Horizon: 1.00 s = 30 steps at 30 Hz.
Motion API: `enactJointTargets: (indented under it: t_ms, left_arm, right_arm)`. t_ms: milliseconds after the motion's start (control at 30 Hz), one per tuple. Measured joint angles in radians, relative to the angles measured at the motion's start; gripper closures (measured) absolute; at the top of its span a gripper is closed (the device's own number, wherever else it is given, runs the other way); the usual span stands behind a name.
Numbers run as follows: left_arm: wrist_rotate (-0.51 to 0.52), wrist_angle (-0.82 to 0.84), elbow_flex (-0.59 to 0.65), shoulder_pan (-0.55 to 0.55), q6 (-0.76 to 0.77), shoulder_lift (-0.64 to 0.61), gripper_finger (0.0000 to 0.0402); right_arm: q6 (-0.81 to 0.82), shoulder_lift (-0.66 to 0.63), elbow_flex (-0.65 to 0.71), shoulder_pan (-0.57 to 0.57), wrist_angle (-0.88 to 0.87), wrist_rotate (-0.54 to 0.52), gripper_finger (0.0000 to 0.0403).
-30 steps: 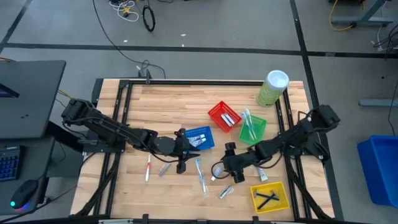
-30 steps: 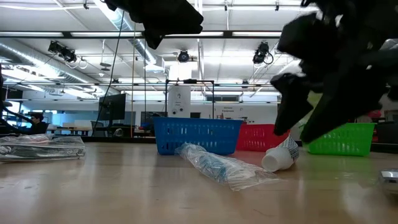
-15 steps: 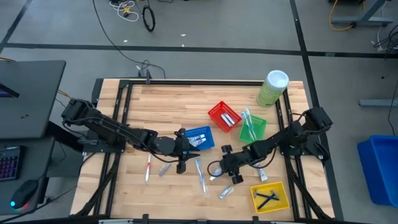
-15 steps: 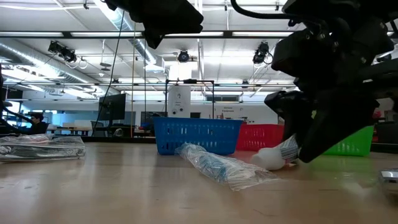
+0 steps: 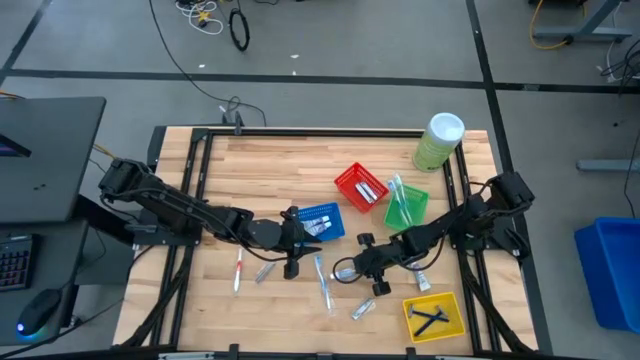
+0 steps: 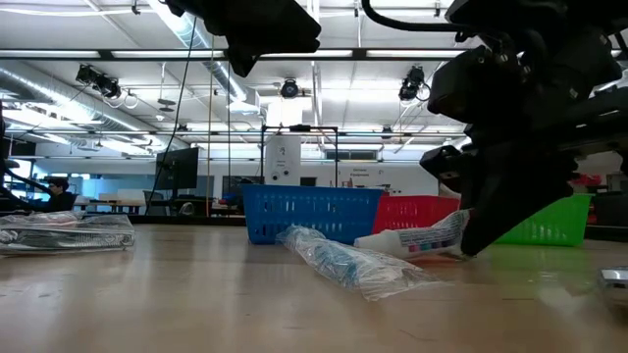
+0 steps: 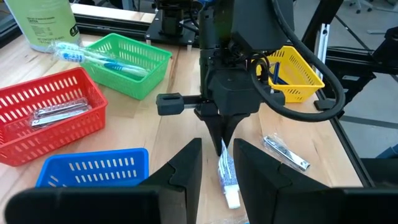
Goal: Pick & Place Travel size toiletries
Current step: Put the white toothpaste into the blue bin
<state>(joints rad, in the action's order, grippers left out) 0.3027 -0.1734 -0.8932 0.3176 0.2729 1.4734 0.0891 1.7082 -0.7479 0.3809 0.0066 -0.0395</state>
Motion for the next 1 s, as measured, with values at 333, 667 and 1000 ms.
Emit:
enactJointTargets:
  t_ms: [333,667,1000]
  left_arm:
    - [0.0,0.0,0.0,0.0,-0.007,0.0,0.0301]
    - [0.122,-0.008,0.0,0.0,-0.034,0.0,0.0301]
    - [0.183,-0.035,0.0,-0.006,-0.097,0.0,0.0301]
  right_arm:
    - [-0.022,-0.196,0.0,0.001,-0.022,-0.13,0.04]
    - [-0.134,-0.191,0.0,-0.119,0.027,-0.319,0.04]
    - [-0.257,-0.099,-0.094,-0.193,0.011,-0.306,0.0399]
